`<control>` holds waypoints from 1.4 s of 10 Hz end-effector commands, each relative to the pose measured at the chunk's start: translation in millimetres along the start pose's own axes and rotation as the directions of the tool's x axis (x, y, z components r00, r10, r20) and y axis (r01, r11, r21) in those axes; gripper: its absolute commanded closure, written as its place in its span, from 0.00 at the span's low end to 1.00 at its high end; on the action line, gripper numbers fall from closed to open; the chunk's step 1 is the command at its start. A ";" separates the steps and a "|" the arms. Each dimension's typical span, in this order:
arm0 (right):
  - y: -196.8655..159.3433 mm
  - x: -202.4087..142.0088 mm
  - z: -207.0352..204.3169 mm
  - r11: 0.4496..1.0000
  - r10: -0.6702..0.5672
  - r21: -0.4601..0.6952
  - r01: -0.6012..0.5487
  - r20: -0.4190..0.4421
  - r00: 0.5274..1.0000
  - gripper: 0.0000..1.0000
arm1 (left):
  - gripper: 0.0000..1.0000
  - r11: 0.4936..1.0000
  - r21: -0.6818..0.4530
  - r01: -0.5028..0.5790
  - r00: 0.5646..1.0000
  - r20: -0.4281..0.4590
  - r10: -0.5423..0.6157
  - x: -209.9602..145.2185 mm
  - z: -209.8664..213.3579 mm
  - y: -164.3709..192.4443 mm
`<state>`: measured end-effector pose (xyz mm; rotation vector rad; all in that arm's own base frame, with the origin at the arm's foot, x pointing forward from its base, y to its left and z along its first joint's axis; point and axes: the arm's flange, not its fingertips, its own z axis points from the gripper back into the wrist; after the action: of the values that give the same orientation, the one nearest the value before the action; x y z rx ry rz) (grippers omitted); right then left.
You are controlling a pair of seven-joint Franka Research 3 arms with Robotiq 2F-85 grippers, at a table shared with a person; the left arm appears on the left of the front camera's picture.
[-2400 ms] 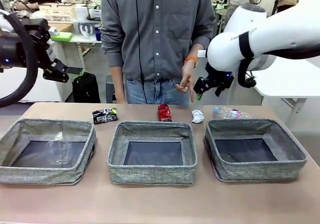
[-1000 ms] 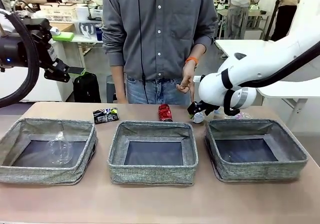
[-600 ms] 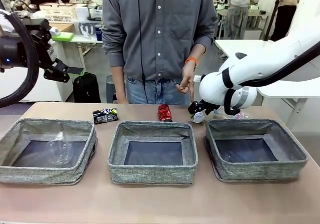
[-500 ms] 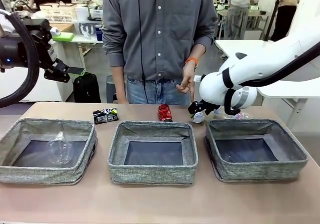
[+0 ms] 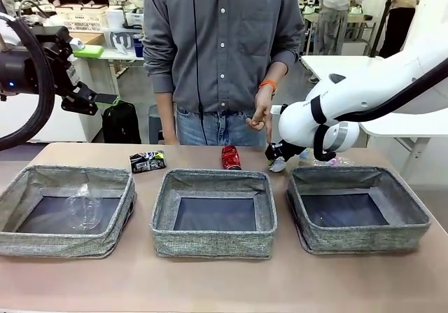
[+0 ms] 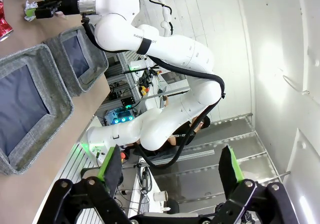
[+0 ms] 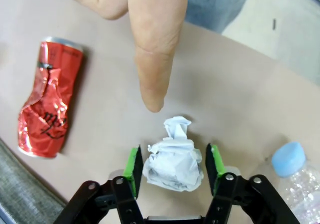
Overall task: Sort the waste into the appropriate baskets.
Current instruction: Pick up the waste item pointed out by the person.
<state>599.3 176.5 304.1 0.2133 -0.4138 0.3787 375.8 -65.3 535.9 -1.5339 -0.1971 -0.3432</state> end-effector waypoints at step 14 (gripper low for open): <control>-4.9 -3.8 143.3 0.977 -0.130 -0.176 0.121 -0.042 0.991 1.00 | 0.01 1.000 -0.014 -0.009 1.000 0.010 0.009 0.0 -3.1 -5.1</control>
<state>582.3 130.7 385.4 0.1400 -0.4151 0.2747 375.6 -65.4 536.3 -1.5334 -0.1978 -0.3443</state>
